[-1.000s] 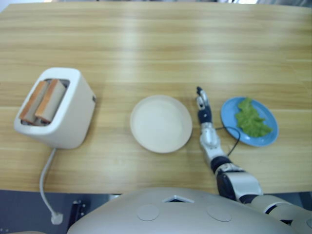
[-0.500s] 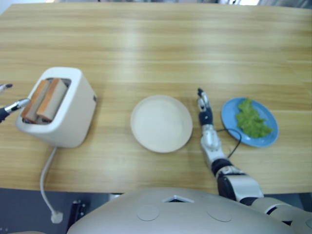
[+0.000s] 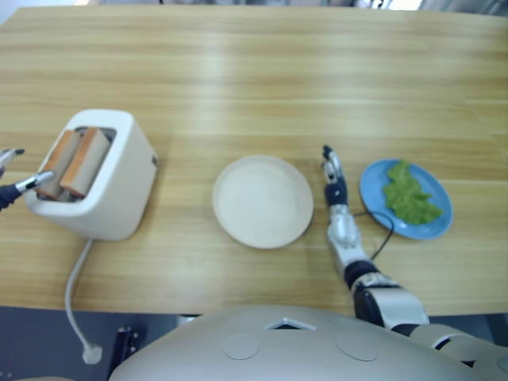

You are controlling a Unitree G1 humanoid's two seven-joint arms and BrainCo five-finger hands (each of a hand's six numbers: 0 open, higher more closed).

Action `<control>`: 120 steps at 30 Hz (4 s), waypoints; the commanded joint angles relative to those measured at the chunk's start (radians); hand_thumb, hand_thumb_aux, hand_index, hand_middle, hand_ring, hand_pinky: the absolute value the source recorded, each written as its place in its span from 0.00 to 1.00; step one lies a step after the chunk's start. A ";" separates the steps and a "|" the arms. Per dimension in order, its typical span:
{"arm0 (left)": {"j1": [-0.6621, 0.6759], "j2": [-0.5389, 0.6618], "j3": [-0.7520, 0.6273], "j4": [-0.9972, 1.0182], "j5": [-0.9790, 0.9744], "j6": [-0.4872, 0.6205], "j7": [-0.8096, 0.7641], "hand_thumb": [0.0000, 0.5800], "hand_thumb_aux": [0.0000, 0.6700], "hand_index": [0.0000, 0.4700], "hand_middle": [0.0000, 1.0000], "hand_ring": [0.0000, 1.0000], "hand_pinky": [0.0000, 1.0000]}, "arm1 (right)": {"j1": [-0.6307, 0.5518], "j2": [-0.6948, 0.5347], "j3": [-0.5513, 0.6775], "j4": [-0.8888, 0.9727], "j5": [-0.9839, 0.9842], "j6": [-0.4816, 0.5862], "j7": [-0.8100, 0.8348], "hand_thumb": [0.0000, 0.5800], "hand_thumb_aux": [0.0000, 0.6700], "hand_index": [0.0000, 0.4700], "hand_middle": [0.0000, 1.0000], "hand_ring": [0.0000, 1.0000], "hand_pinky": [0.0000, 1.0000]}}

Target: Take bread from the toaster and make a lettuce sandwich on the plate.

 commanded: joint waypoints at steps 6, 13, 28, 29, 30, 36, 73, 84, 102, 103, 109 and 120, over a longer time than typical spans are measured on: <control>0.008 0.007 -0.039 -0.037 0.044 -0.015 0.013 0.00 0.00 0.00 0.00 0.00 0.00 | 0.030 0.004 -0.012 0.008 0.012 0.024 0.001 0.00 0.00 0.00 0.00 0.00 0.00; 0.026 -0.024 -0.091 -0.129 0.079 -0.041 0.025 0.00 0.00 0.00 0.00 0.00 0.00 | 0.032 0.007 -0.018 0.005 0.025 0.026 0.011 0.00 0.00 0.00 0.00 0.00 0.00; 0.036 -0.010 -0.070 -0.109 0.116 -0.047 0.037 1.00 1.00 0.98 0.00 0.00 0.00 | 0.039 0.009 -0.033 -0.003 0.053 0.027 0.035 0.00 0.00 0.00 0.00 0.00 0.00; 0.037 -0.012 -0.064 -0.111 0.119 -0.047 0.042 1.00 1.00 0.98 0.00 0.00 0.00 | 0.039 0.009 -0.035 -0.004 0.053 0.027 0.036 0.00 0.00 0.00 0.00 0.00 0.00; 0.036 -0.014 -0.058 -0.112 0.119 -0.049 0.048 1.00 1.00 0.98 0.13 0.13 0.13 | 0.040 0.009 -0.036 -0.004 0.053 0.027 0.037 0.00 0.00 0.00 0.00 0.00 0.00; 0.019 -0.019 -0.030 -0.132 0.121 -0.064 0.086 1.00 1.00 0.98 0.81 0.81 0.81 | 0.044 0.009 -0.044 -0.009 0.053 0.029 0.043 0.00 0.00 0.00 0.00 0.00 0.00; -0.724 -0.440 -0.737 -0.292 -0.571 0.259 0.021 1.00 1.00 0.98 1.00 1.00 1.00 | 0.025 0.019 -0.027 -0.025 0.031 0.083 0.024 0.00 0.00 0.00 0.00 0.00 0.00; -0.816 -0.494 -1.011 0.265 -0.339 0.006 -0.067 1.00 1.00 0.98 1.00 1.00 1.00 | 0.034 0.025 -0.025 -0.047 0.030 0.084 0.031 0.00 0.00 0.00 0.00 0.00 0.00; -0.838 -0.592 -1.042 0.551 -0.361 -0.080 -0.252 1.00 1.00 0.98 1.00 1.00 1.00 | 0.040 0.028 -0.024 -0.070 0.028 0.097 0.039 0.00 0.00 0.00 0.00 0.00 0.00; -0.844 -0.586 -1.047 0.568 -0.334 -0.090 -0.230 1.00 1.00 0.98 1.00 1.00 1.00 | 0.041 0.028 -0.023 -0.072 0.027 0.097 0.038 0.00 0.00 0.00 0.00 0.00 0.00; -0.890 -0.548 -1.077 0.649 -0.163 -0.137 -0.090 0.64 0.40 0.39 0.56 0.56 0.56 | 0.047 0.029 -0.022 -0.082 0.024 0.097 0.038 0.00 0.00 0.00 0.00 0.00 0.00; -0.803 -0.416 -1.109 0.294 0.162 -0.134 0.091 0.00 0.00 0.00 0.00 0.00 0.00 | 0.082 0.007 0.005 -0.170 -0.034 0.077 0.015 0.00 0.00 0.00 0.00 0.00 0.00</control>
